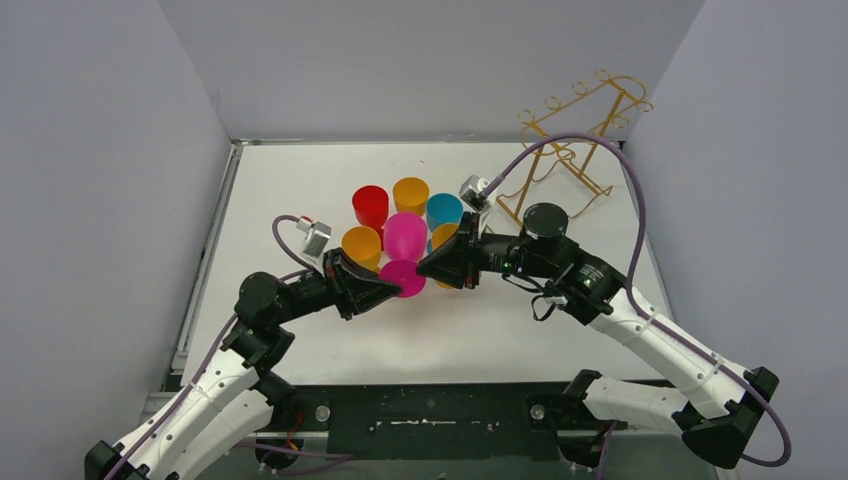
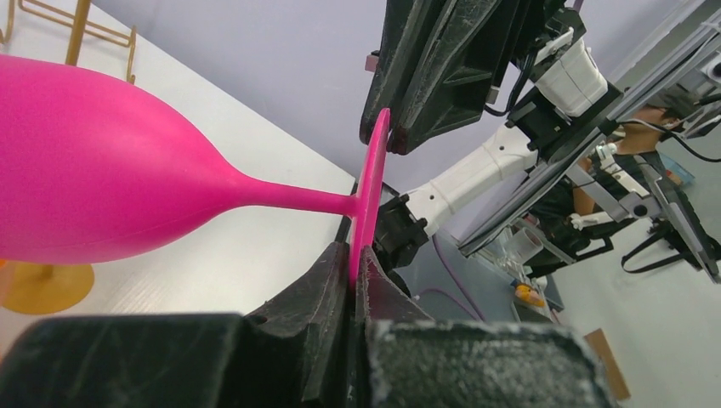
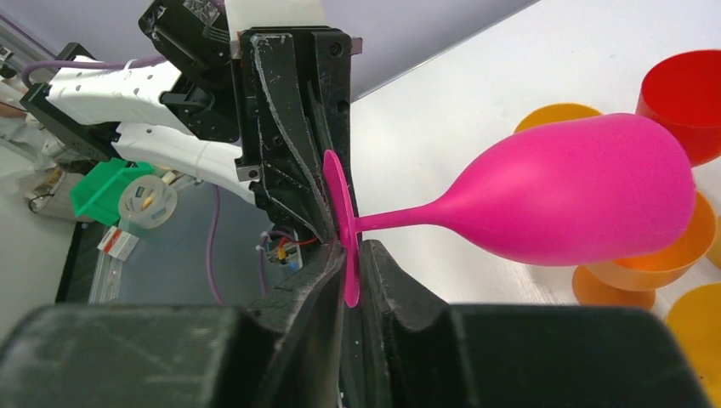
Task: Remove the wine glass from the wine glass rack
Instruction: Place the wine glass at the center of the board.
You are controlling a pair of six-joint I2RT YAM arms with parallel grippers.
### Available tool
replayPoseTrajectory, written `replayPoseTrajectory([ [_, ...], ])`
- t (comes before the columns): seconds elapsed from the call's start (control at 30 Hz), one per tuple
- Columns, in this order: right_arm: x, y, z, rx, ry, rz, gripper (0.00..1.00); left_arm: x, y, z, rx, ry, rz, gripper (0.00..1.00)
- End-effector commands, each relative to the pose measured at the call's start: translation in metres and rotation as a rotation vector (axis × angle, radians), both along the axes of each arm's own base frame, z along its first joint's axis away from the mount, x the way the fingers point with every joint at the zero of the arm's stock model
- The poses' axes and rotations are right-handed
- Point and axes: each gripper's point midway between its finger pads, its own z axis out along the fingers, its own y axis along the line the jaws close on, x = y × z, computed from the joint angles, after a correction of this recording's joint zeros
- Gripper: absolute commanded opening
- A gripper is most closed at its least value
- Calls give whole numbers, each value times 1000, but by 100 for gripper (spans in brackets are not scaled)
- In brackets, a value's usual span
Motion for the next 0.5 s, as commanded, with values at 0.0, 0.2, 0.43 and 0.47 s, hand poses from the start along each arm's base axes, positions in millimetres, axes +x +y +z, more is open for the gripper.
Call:
replayPoseTrajectory([
  [0.0,-16,2,5,34,-25,58,17,-9,0,11,-32,-81,-30,0],
  [0.2,-20,7,1,20,-27,79,23,-21,-1,11,-26,-110,-79,0],
  [0.43,-28,16,1,27,-42,101,0,-29,-1,2,15,-115,-104,0],
  [0.47,-31,18,0,33,-48,108,0,-27,0,-1,20,-110,-89,0],
])
